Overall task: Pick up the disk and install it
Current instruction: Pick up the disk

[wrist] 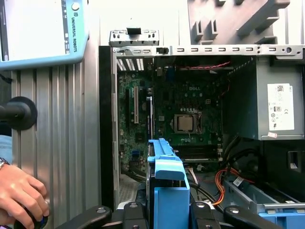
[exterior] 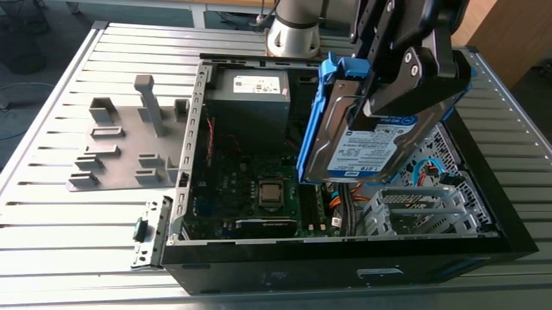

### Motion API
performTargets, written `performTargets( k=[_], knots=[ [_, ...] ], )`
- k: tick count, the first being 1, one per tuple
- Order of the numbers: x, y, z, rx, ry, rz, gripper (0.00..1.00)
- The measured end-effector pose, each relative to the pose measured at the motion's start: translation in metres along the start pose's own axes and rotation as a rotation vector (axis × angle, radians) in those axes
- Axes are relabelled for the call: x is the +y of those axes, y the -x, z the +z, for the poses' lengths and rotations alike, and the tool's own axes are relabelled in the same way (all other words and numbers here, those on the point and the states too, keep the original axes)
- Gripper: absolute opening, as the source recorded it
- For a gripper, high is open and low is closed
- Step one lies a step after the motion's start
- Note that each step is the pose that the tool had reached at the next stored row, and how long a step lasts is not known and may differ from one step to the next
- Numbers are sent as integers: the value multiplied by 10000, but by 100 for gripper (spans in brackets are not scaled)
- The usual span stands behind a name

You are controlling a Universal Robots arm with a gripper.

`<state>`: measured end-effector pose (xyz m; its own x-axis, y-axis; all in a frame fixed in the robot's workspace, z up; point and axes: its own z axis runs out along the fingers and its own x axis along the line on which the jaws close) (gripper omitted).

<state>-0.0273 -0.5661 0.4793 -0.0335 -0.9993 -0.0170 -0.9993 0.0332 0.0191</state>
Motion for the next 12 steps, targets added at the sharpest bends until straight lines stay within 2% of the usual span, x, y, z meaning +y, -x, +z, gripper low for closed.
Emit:
performTargets(
  k=[12],
  knots=[
    [-83,-2,-1,2,0,0,37]
  ],
)
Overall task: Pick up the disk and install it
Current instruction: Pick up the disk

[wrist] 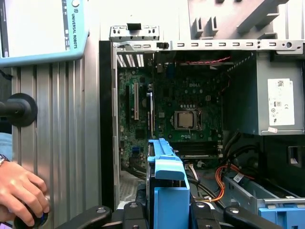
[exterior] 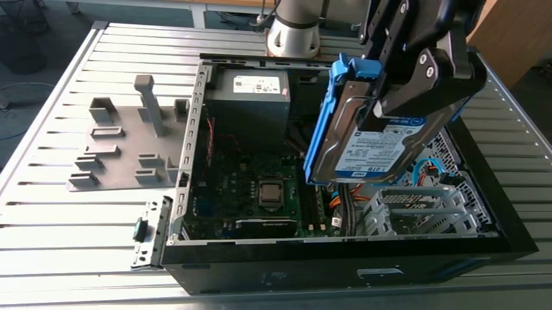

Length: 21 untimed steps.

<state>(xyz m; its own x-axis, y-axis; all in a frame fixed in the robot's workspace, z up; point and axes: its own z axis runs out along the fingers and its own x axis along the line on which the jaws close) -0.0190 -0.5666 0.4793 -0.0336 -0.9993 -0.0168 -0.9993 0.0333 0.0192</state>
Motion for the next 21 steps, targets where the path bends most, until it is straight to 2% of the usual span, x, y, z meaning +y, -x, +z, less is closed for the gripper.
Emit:
performTargets(
  k=[11,21],
  knots=[
    [-107,2,1,-2,-1,0,37],
    [-175,4,0,-1,0,0,37]
  ],
)
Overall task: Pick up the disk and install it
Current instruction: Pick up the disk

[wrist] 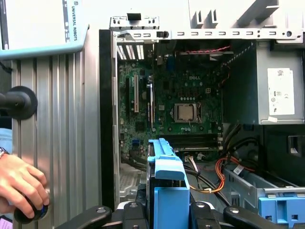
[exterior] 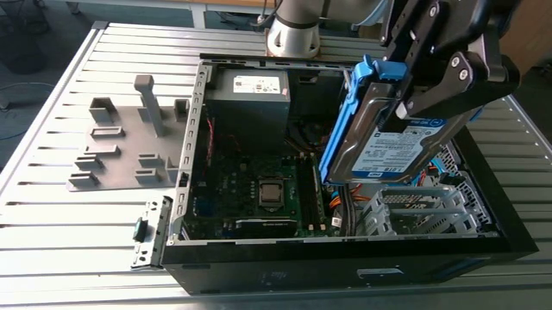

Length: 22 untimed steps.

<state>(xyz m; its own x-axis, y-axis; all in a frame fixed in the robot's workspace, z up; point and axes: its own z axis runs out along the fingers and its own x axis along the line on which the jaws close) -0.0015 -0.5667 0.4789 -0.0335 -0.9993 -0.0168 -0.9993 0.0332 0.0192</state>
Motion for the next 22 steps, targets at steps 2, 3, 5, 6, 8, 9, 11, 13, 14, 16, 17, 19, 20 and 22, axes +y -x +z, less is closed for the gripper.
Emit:
performTargets(
  k=[2,3,5,6,8,9,11,13,14,16,17,19,20,22],
  knots=[
    [-13,0,0,0,0,0,37],
    [-19,0,0,0,0,0,37],
    [-33,1,1,-1,-1,0,37],
    [-40,1,1,-1,0,0,37],
    [-52,1,1,-1,0,0,37],
    [-59,1,1,-1,0,0,37],
    [-70,1,1,0,0,0,37],
    [-80,1,1,-1,0,0,37],
    [-86,1,1,-1,0,-1,37],
    [-96,1,1,-1,0,0,37],
    [-101,1,1,-1,0,0,37],
    [-112,1,1,-1,0,0,37],
    [-117,1,1,-1,0,-1,37],
    [-127,0,0,0,0,0,37]
  ],
)
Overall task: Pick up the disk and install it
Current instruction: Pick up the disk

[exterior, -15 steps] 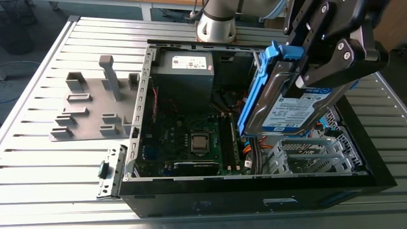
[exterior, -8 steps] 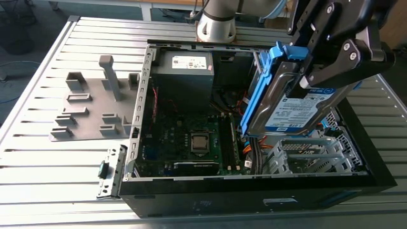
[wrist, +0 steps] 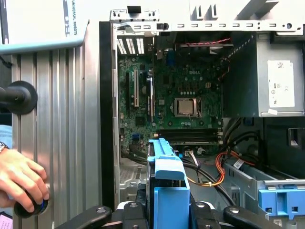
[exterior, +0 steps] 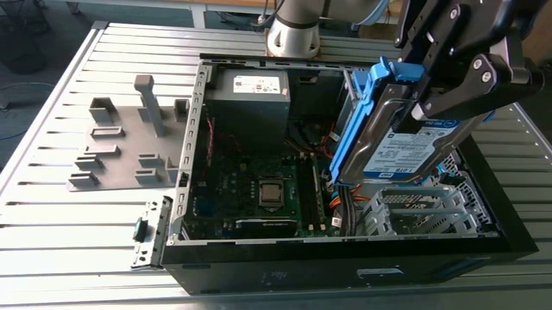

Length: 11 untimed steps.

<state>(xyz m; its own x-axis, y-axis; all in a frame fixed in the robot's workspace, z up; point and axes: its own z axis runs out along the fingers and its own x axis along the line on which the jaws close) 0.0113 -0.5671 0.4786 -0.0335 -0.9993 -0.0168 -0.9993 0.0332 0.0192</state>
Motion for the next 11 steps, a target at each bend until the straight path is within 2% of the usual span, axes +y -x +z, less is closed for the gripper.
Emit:
performTargets(
  k=[11],
  knots=[
    [-70,-2,-1,0,0,0,37]
  ],
)
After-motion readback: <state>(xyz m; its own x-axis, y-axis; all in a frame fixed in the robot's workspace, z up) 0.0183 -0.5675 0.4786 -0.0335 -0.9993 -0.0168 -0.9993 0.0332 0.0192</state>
